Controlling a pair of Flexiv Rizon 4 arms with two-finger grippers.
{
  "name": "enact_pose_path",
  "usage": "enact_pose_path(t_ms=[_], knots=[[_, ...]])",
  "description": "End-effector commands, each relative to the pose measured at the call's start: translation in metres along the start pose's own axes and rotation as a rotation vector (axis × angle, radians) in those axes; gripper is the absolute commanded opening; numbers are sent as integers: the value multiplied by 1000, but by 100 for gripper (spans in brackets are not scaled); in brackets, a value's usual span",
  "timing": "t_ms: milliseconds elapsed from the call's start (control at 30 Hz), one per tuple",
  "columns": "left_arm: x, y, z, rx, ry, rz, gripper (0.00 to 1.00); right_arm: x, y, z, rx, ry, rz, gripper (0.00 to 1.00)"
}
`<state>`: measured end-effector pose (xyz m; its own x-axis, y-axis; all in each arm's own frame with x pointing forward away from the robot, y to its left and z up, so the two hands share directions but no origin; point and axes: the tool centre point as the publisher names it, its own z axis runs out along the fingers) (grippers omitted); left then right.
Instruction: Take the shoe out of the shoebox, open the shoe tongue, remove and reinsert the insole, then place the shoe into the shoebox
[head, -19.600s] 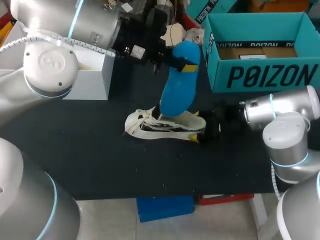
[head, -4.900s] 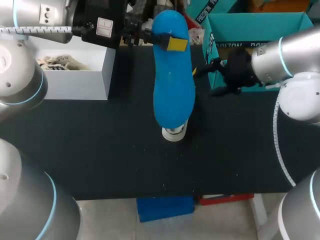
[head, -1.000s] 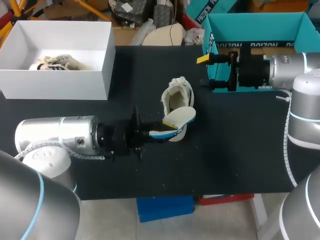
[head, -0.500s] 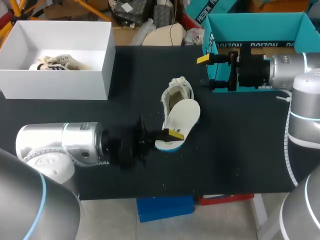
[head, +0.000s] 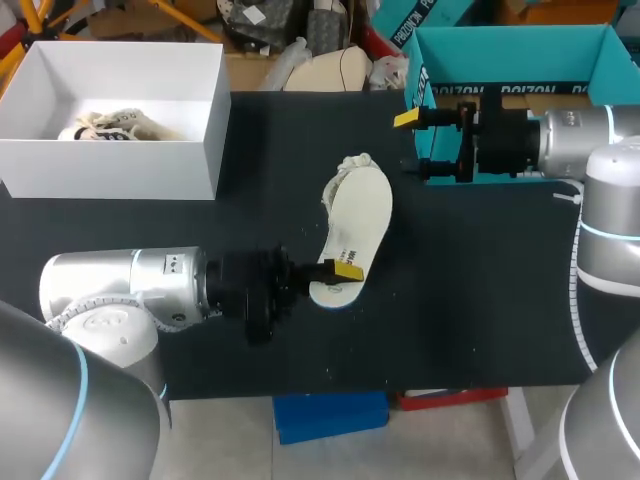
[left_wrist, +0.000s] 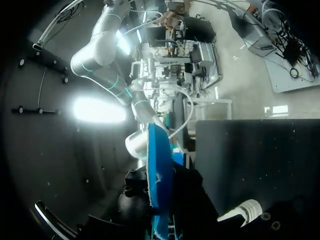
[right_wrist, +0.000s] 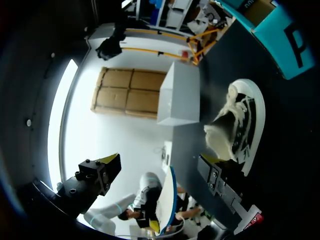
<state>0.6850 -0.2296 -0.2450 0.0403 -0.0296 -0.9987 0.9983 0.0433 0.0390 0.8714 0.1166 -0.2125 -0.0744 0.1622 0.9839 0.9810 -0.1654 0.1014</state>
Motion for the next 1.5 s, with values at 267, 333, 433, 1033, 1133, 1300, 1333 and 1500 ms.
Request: enact_pose_path(t_ms=[267,333,433,1033,1133,1300,1333,1500], knots=[[16,68,17,7,-24,25,0,-1,0,2,-3,0,0,100],[17,75,17,1,-26,24,0,-1,0,2,-3,0,0,100],[18,85,16,-23,-22,39,0,-1,0,2,-3,0,0,100],[11,103,5,-160,-20,53,0,-1,0,2,-3,0,0,100],[11,103,5,-160,-20,53,0,-1,0,2,-3,0,0,100],[11,103,5,-160,-20,53,0,-2,0,3,24,5,-11,100],[11,103,5,-160,-20,53,0,-4,-1,5,60,6,-13,100],[11,103,5,-160,-20,53,0,-18,-6,17,190,18,-3,100]])
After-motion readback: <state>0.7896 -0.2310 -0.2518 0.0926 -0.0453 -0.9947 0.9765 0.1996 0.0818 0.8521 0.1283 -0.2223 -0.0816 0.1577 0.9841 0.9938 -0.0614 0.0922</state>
